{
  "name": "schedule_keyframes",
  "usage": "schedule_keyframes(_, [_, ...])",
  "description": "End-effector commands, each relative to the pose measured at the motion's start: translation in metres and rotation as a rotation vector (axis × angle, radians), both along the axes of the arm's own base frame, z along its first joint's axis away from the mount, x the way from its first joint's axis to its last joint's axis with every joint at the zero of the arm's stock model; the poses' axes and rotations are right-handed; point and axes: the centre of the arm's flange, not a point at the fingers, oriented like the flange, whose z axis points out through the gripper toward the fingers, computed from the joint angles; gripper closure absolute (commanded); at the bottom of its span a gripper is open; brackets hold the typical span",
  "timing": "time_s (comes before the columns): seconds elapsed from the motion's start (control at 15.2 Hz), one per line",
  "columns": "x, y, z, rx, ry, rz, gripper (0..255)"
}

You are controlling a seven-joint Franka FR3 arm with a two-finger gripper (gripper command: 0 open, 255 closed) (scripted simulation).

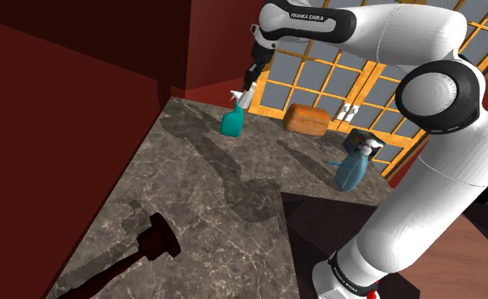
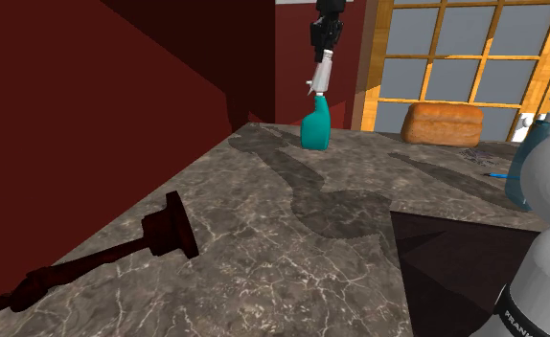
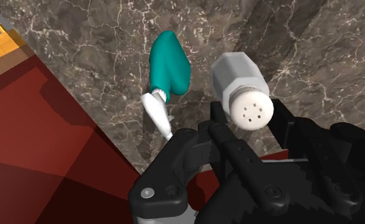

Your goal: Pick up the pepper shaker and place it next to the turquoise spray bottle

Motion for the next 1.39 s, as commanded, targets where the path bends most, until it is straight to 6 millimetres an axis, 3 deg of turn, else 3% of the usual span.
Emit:
schedule_keyframes(0.0, [-0.001, 0.0, -0.011, 0.0, -0.001, 0.0, 255])
schedule_keyframes(1.32, [-0.001, 0.0, -0.116, 0.0, -0.001, 0.0, 255])
